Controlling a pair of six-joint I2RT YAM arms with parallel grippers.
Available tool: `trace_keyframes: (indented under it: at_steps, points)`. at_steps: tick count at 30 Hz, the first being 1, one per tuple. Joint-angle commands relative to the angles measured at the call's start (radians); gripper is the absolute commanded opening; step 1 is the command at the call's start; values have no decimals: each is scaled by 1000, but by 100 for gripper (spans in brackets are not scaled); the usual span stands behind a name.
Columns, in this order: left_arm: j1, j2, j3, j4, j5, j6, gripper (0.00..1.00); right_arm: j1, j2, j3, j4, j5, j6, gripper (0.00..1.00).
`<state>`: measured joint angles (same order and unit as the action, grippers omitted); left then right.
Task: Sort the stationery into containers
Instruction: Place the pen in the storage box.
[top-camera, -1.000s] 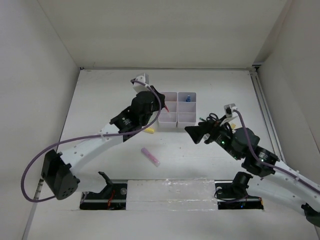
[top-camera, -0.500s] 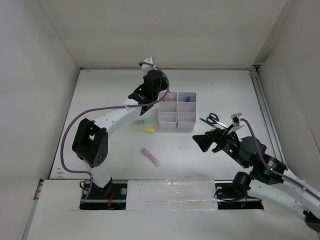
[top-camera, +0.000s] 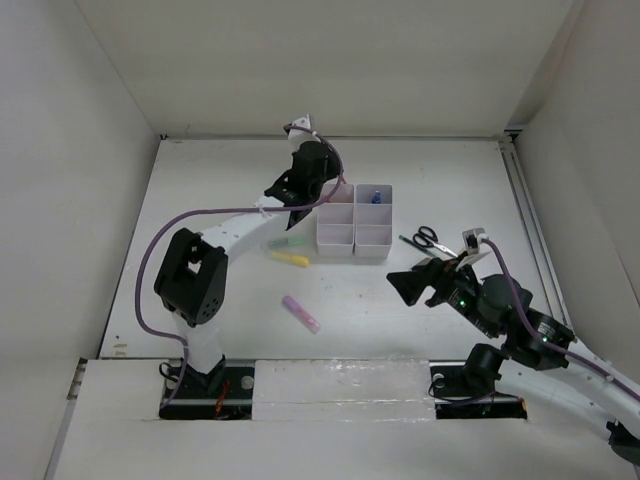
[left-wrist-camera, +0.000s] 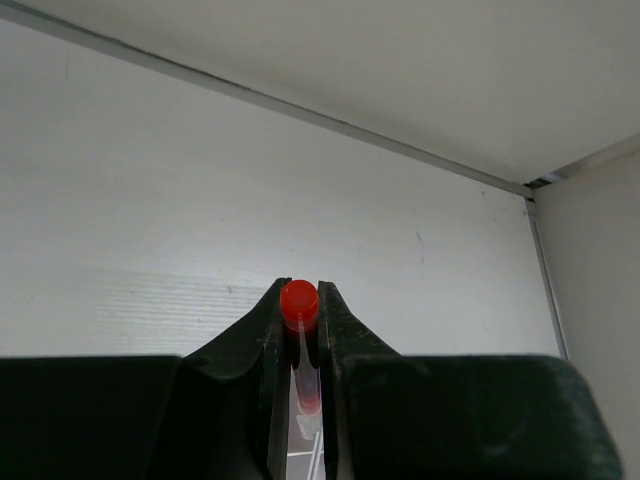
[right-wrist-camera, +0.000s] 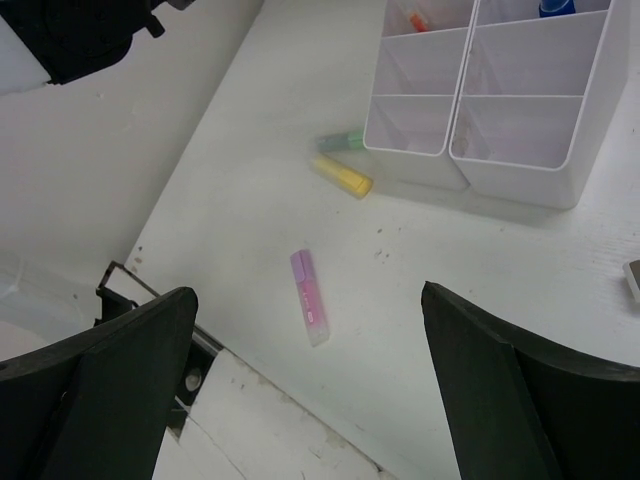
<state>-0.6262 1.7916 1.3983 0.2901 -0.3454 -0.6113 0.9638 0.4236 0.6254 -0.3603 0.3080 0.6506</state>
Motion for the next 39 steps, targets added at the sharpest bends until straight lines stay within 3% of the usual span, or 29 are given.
trace_keyframes:
  at_steps: [1, 8, 12, 13, 16, 20, 25, 32, 39]
  points:
    - [2, 3, -22, 67, 8, 4, 0, 10, -16, 33, 0, 19, -9, 100]
    - [2, 25, -33, 67, 8, -5, 3, 10, -45, 42, 0, 39, -9, 100]
    - [2, 34, -59, 87, 8, -5, 29, 10, -45, 42, -9, 62, 0, 100]
    - [2, 34, -59, 96, 8, 4, 42, 10, -45, 42, -9, 71, 0, 100]
    - [-7, 16, -59, 96, 17, 4, 63, 10, -45, 42, -18, 94, 21, 100]
    - [-38, -40, -59, 86, 26, 13, 68, 10, -3, 72, -61, 190, 84, 100]
    - [-58, -153, -41, -48, 17, -19, 100, -45, 200, 181, -210, 351, 263, 100]
    - [-58, -297, 33, -360, -27, -71, 100, -341, 492, 290, -249, 280, 325, 100]
    - [-58, -487, -86, -542, -26, -96, 100, -654, 609, 232, -57, 120, 311, 95]
